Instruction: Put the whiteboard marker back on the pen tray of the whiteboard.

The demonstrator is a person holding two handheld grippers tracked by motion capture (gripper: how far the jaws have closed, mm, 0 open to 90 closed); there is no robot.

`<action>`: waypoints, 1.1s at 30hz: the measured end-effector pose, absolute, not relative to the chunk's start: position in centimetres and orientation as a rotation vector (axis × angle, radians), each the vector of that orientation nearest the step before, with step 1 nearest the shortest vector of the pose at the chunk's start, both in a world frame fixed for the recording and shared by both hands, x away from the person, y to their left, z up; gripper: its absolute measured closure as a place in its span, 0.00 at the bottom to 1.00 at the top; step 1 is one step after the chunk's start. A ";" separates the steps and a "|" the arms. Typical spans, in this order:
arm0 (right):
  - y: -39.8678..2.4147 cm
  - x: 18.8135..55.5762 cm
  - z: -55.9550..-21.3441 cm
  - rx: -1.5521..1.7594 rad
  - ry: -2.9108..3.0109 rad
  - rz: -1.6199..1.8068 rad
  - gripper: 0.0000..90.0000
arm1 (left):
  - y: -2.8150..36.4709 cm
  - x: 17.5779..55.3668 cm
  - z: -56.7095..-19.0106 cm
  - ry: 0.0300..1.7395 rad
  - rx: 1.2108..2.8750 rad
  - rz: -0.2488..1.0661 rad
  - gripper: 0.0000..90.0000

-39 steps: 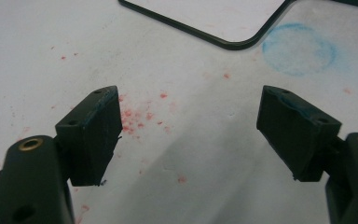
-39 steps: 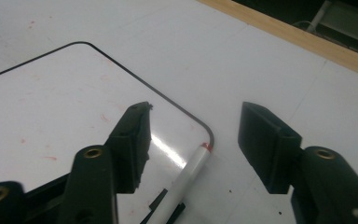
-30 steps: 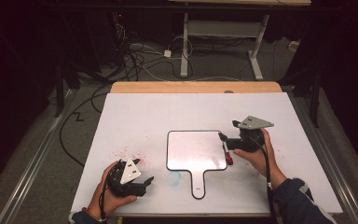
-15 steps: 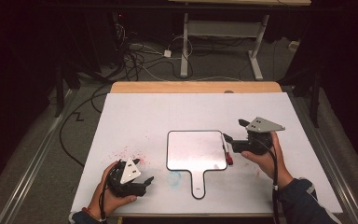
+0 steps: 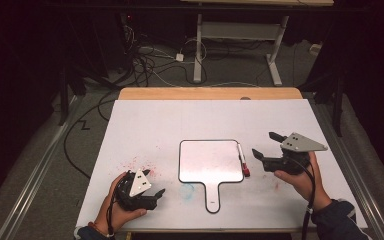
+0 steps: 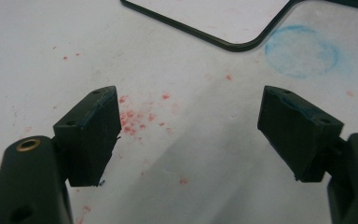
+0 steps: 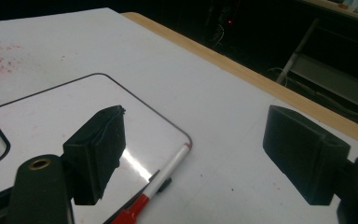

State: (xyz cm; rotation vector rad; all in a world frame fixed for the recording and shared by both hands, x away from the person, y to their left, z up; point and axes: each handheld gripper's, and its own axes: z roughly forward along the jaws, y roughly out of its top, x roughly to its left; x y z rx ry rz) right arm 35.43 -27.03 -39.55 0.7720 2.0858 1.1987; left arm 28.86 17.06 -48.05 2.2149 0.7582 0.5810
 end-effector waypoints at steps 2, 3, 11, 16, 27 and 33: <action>-27.4 34.9 -39.7 0.770 2.085 1.191 0.24 | 17.1 28.9 -48.1 0.761 2.213 0.585 0.22; -27.6 34.7 -39.8 0.769 2.091 1.187 0.24 | 17.1 28.9 -48.0 0.765 2.212 0.589 0.22; -28.6 32.9 -40.8 0.735 2.096 1.163 0.25 | 17.1 28.9 -48.1 0.771 2.208 0.593 0.21; -30.0 32.4 -42.7 0.739 2.109 1.172 0.25 | 17.1 29.0 -48.1 0.770 2.208 0.599 0.21; -32.5 31.4 -46.3 0.808 2.115 1.095 0.26 | 16.8 29.1 -48.1 0.752 2.224 0.623 0.21; -32.5 31.2 -46.1 0.805 2.103 1.105 0.26 | 16.3 28.8 -48.2 0.720 2.251 0.622 0.21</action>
